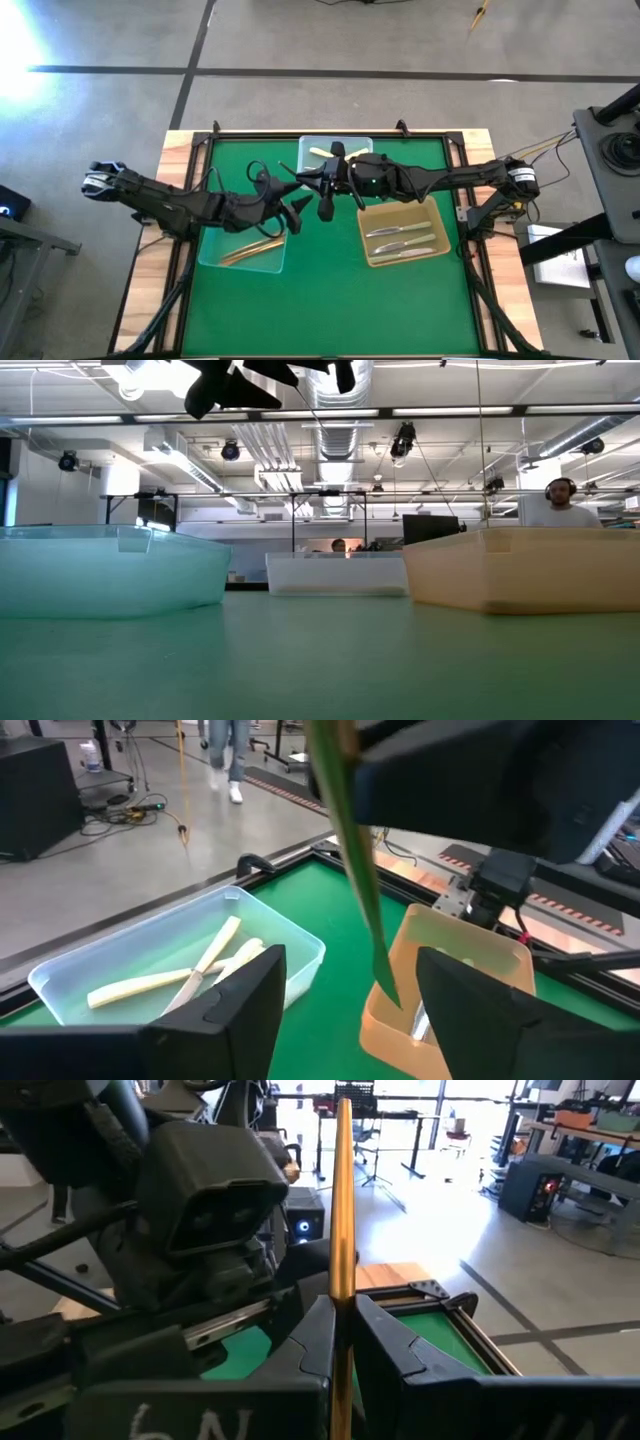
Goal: Sort silverware by color (type)
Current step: Put the gold knife into the blue bin
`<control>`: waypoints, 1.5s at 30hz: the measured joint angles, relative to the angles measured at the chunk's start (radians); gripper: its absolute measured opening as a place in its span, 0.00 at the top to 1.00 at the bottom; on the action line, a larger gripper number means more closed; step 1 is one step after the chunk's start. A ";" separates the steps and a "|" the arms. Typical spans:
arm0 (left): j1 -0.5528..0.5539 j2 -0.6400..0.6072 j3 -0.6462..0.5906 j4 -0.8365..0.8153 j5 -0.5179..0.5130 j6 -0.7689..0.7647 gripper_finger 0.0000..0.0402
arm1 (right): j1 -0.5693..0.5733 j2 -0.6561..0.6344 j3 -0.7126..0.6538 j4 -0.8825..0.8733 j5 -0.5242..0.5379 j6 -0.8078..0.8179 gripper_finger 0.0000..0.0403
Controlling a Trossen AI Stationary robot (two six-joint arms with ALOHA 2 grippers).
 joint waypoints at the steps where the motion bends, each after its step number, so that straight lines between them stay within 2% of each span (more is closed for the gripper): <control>1: 0.003 0.000 0.000 0.000 0.000 0.000 0.47 | 0.000 0.000 0.000 0.000 0.000 0.000 0.97; 20: 0.081 0.000 0.013 0.026 0.031 0.027 0.47 | 0.000 0.002 0.000 0.001 -0.010 -0.010 0.97; 25: 0.082 0.000 0.013 0.028 0.033 0.054 0.59 | -0.001 0.002 0.000 0.001 -0.013 -0.022 0.97; 27: 0.082 0.000 0.013 0.034 0.034 0.071 0.68 | -0.001 0.002 0.000 0.001 -0.013 -0.022 0.97; 31: 0.084 0.000 0.013 0.035 0.027 0.104 0.93 | -0.001 0.002 0.001 0.001 -0.017 -0.028 0.97; 32: 0.085 0.000 0.013 0.035 0.027 0.113 0.96 | 0.000 0.002 0.001 0.001 -0.017 -0.028 0.97; 38: 0.087 -0.001 0.013 0.035 0.024 0.130 1.00 | 0.000 0.002 0.001 -0.001 -0.025 -0.009 0.97; 41: 0.086 -0.021 0.013 0.011 0.045 0.127 1.00 | -0.011 -0.019 0.001 -0.064 -0.024 0.005 0.97; 45: 0.086 -0.093 0.013 -0.194 0.117 0.016 1.00 | -0.031 -0.092 0.001 -0.215 -0.017 0.025 0.97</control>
